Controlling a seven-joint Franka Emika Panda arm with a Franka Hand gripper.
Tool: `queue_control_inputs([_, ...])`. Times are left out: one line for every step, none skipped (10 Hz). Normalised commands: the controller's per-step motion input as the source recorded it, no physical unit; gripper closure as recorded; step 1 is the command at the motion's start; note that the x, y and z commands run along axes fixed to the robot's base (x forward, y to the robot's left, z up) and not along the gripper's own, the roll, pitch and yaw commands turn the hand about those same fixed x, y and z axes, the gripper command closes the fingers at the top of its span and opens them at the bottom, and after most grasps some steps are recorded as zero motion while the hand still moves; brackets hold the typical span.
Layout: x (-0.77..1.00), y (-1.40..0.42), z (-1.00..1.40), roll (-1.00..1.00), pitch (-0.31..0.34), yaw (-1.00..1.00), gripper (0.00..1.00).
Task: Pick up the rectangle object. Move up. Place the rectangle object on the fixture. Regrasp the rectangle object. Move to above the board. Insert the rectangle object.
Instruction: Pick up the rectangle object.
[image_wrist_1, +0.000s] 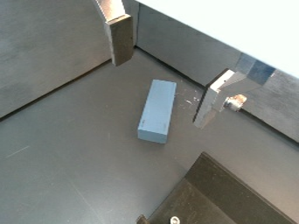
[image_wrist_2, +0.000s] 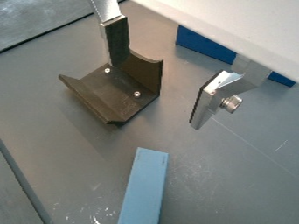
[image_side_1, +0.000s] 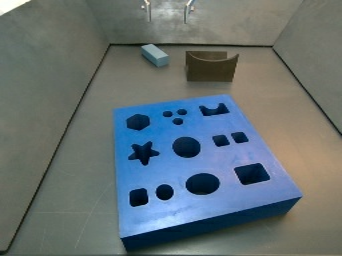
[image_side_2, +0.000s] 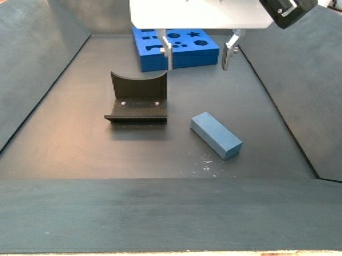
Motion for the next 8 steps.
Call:
queue_control_inputs([0.0,0.0,0.0,0.01,0.0,0.0,0.0])
queue_control_inputs([0.0,0.0,0.0,0.03,0.0,0.0,0.0])
queue_control_inputs([0.0,0.0,0.0,0.04,0.0,0.0,0.0])
queue_control_inputs([0.0,0.0,0.0,0.04,0.0,0.0,0.0])
queue_control_inputs([0.0,0.0,0.0,0.06,0.0,0.0,0.0])
queue_control_inputs([0.0,0.0,0.0,0.01,-0.037,0.0,0.0])
queue_control_inputs([-0.42,0.0,0.0,-0.06,-0.326,0.12,0.0])
queue_control_inputs([-0.13,0.19,-0.25,-0.04,-0.269,0.82,0.0])
